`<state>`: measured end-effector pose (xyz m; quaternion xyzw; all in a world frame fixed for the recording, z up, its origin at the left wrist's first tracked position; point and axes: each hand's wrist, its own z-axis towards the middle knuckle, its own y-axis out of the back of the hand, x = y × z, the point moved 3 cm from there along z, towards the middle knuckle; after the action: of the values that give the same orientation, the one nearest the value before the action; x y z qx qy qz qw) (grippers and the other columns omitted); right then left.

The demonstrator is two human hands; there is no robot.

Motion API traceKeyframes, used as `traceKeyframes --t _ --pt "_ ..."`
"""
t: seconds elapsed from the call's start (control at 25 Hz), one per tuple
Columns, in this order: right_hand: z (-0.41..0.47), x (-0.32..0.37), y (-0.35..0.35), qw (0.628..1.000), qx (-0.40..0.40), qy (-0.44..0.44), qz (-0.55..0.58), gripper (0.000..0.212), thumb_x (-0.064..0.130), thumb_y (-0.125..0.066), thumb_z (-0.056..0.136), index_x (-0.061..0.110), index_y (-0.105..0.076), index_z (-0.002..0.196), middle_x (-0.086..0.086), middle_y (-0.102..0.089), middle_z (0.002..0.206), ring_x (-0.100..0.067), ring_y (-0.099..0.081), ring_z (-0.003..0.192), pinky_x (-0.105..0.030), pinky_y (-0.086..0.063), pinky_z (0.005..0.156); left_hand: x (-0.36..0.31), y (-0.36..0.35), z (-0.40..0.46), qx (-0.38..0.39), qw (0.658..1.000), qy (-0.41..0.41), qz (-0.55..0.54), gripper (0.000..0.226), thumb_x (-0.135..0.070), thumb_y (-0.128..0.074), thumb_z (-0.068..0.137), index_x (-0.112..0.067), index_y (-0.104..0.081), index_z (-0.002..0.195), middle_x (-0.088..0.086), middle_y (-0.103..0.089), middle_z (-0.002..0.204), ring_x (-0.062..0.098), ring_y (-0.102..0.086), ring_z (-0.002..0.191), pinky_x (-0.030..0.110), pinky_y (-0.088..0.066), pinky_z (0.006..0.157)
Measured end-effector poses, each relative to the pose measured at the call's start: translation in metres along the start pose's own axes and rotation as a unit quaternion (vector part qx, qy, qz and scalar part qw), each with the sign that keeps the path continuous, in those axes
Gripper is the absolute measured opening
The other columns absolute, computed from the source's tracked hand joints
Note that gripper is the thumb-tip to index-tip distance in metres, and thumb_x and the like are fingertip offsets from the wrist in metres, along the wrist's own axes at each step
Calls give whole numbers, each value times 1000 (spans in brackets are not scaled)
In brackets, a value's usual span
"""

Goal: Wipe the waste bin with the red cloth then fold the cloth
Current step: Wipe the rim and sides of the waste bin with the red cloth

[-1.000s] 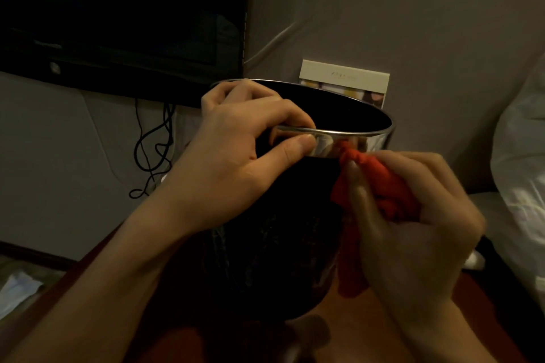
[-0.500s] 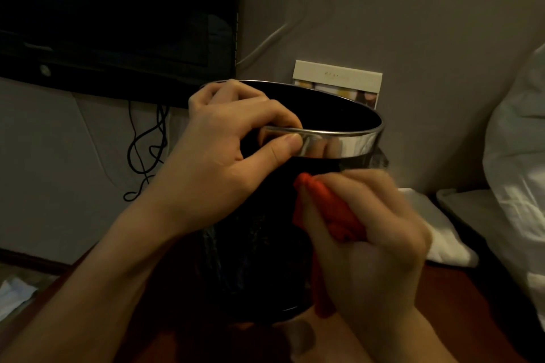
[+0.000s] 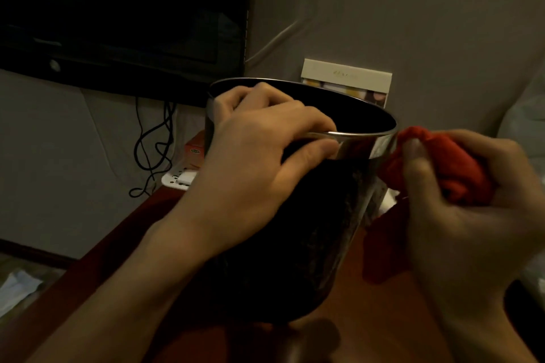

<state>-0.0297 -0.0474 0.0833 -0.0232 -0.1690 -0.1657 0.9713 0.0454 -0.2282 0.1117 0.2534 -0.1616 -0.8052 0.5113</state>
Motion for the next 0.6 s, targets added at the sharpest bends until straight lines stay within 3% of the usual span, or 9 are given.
traceKeyframes --t 0.2,0.32,0.6 --pt "-21 13 -17 996 76 52 6 11 22 -71 91 11 -70 95 3 -60 91 -6 -55 83 -11 -41 77 15 9 3 34 999 13 -39 14 -46 -53 87 -45 -59 99 -21 -54 94 -3 -43 108 15 -16 99" --pt "-43 22 -31 988 126 80 26 12 17 -76 88 6 -75 91 0 -66 89 -5 -58 81 -10 -43 76 17 11 2 41 998 19 -42 15 -51 -50 85 -49 -56 99 -19 -54 97 7 -45 112 19 -18 101" --pt "-27 17 -19 995 77 58 9 17 22 -73 92 5 -74 94 1 -64 91 -7 -58 81 -8 -41 77 19 9 3 40 998 18 -40 14 -50 -50 86 -48 -57 98 -19 -53 96 6 -45 111 19 -17 102"
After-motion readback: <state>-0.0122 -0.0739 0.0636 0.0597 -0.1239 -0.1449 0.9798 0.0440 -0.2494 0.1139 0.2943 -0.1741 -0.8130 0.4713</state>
